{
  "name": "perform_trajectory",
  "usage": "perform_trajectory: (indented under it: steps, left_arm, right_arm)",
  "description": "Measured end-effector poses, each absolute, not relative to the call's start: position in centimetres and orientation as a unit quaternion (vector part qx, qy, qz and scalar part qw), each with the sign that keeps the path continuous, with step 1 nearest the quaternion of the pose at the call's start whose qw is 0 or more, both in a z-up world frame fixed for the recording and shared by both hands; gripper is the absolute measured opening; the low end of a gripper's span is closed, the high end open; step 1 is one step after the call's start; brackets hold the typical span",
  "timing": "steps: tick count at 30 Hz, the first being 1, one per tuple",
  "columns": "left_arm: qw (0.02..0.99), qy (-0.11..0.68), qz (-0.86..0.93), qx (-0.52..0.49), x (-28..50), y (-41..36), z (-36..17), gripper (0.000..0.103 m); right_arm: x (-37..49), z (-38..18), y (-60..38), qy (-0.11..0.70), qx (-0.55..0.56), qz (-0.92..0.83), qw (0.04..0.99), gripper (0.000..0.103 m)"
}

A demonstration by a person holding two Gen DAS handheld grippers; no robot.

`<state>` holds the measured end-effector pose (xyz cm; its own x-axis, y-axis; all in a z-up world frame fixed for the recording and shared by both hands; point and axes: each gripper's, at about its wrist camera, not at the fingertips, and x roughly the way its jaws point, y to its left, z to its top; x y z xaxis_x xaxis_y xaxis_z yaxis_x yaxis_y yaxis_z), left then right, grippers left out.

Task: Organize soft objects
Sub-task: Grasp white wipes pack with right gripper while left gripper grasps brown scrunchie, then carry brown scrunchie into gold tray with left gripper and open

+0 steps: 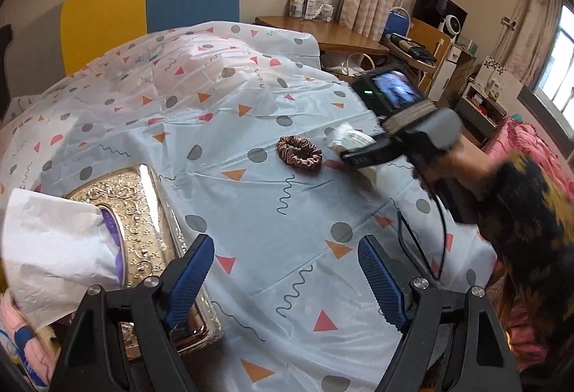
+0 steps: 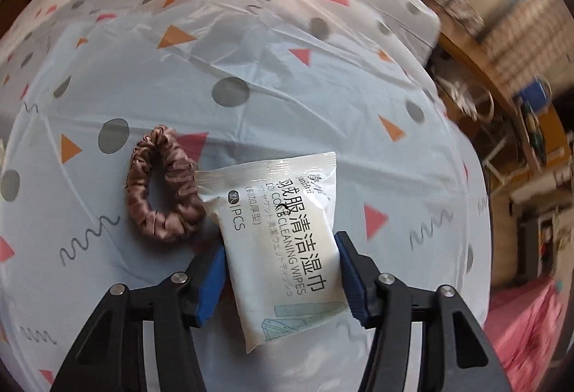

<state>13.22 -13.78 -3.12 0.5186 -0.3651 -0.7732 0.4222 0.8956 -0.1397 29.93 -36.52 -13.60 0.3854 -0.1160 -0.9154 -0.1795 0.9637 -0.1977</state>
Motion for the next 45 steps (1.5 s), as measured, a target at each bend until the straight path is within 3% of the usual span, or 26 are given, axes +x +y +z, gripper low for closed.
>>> perform_trajectory:
  steps: [4, 12, 18, 31, 36, 38, 40, 45]
  left_arm:
    - [0.859, 0.461, -0.223, 0.010, 14.9, -15.2, -4.0, 0.083]
    - [0.835, 0.518, -0.181, -0.036, 20.3, -19.0, -7.3, 0.079]
    - [0.820, 0.546, -0.163, -0.057, 25.3, -22.2, -10.0, 0.066]
    - [0.795, 0.583, -0.135, -0.104, 33.2, -25.5, -14.0, 0.065]
    - [0.809, 0.569, -0.135, -0.065, 34.2, -27.5, -14.4, 0.065]
    - [0.815, 0.562, -0.134, -0.041, 34.0, -27.7, -14.5, 0.056]
    - [0.819, 0.558, -0.134, -0.012, 33.4, -27.2, -14.6, 0.029]
    - [0.811, 0.566, -0.151, 0.004, 30.6, -24.8, -14.7, 0.022]
  right_arm:
    - [26.5, -13.9, -39.7, 0.566, -0.033, -0.037, 0.823, 0.058]
    - [25.2, -14.4, -43.0, 0.568, 0.052, -0.066, 0.819, 0.059]
    - [25.3, -14.6, -42.2, 0.571, 0.025, -0.065, 0.818, 0.059]
    - [25.4, -15.5, -40.0, 0.576, -0.019, -0.067, 0.815, 0.060]
    - [25.3, -15.6, -39.8, 0.577, -0.020, -0.069, 0.814, 0.061]
    - [25.1, -15.6, -40.0, 0.578, -0.016, -0.067, 0.813, 0.062]
    - [24.9, -15.5, -40.3, 0.578, -0.005, -0.063, 0.813, 0.062]
    - [24.9, -15.7, -40.8, 0.582, 0.010, -0.057, 0.811, 0.062]
